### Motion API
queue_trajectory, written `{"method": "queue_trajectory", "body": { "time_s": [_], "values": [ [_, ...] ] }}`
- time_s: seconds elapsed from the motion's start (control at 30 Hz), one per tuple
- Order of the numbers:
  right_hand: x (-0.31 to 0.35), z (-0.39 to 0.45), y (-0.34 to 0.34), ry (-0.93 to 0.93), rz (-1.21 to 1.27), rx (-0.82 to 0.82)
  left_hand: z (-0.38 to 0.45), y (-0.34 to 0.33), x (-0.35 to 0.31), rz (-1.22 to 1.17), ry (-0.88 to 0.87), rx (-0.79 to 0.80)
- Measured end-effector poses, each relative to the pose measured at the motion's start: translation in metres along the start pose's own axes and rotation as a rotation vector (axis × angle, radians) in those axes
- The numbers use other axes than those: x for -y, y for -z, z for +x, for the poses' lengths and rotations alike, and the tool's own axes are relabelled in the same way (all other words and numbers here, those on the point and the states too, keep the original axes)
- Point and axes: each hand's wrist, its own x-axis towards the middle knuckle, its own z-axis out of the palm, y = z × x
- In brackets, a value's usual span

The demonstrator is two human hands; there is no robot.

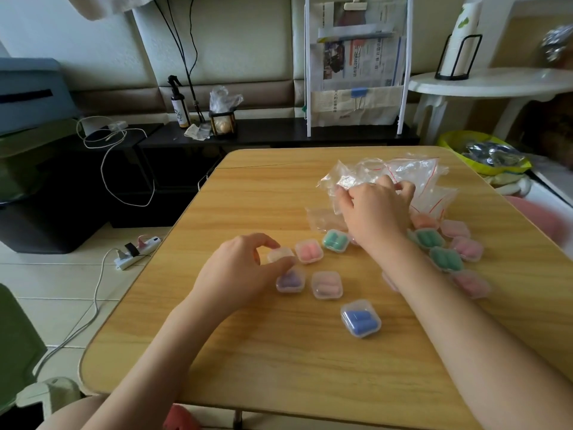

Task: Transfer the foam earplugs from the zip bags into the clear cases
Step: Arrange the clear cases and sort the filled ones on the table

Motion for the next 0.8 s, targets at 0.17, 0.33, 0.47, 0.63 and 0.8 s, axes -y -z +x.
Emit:
{"method": "queue_trajectory", "body": {
  "time_s": [0.17, 0.33, 0.47, 0.63, 0.8],
  "values": [
    [0.010, -0.002, 0.001, 0.237, 0.446, -0.220, 0.005, 0.000, 0.008, -0.073, 0.006, 0.029],
    [0.035, -0.017, 0.010, 0.481, 0.702, 0.368, 0.008, 0.001, 0.009, -0.297, 0.012, -0.055],
    [0.043, -0.027, 0.017, 0.516, 0.713, 0.494, 0.011, 0.004, 0.014, -0.319, 0.054, -0.041],
    [0.040, -0.022, 0.028, 0.496, 0.677, 0.766, 0.009, 0.015, 0.019, -0.316, 0.072, 0.098],
    [0.044, -0.022, 0.029, 0.532, 0.455, 0.842, 0.009, 0.012, 0.020, -0.236, 0.060, 0.086]
  ]
}}
